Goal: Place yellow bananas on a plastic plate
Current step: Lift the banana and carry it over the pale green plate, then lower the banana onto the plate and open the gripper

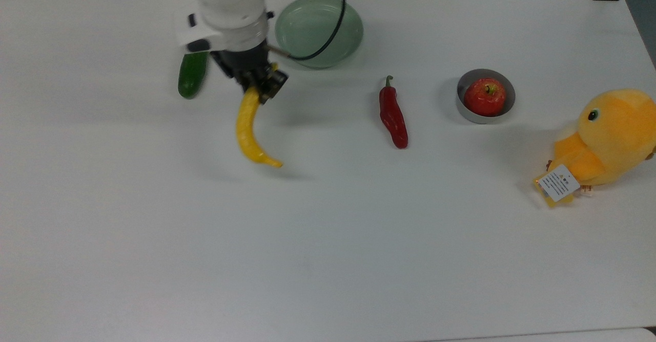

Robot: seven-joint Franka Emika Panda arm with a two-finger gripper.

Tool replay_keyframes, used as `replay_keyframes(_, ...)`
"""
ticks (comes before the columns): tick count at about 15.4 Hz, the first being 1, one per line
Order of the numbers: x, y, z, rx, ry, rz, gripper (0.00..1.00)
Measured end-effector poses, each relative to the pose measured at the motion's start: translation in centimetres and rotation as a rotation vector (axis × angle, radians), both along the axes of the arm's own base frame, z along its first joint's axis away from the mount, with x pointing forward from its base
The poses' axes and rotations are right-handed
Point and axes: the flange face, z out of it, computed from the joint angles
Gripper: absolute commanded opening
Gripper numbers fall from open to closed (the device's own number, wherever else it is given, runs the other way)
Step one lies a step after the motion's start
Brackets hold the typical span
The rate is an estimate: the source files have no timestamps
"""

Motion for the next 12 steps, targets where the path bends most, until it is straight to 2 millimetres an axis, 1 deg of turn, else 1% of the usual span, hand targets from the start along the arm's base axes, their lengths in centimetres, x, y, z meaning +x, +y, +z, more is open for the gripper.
replay_keyframes(2,-2.6,2.7,0.7,-0.005,0.043,0.071,0.14)
replay_keyframes(3,-3.7,3.6,1.0,-0.008,0.062,0.106,0.14)
replay_keyframes(5,-7.0,5.7,1.4,-0.012,0.111,0.220,0.14)
replay_keyframes(7,-10.3,7.4,1.1,-0.015,0.180,0.339,0.14)
replay_keyframes(8,-12.2,8.3,1.0,-0.015,0.226,0.411,0.14)
replay_keyframes(9,-14.3,8.7,1.2,-0.009,0.264,0.489,0.14)
replay_keyframes(12,-16.6,8.6,0.7,0.006,0.329,0.587,0.14)
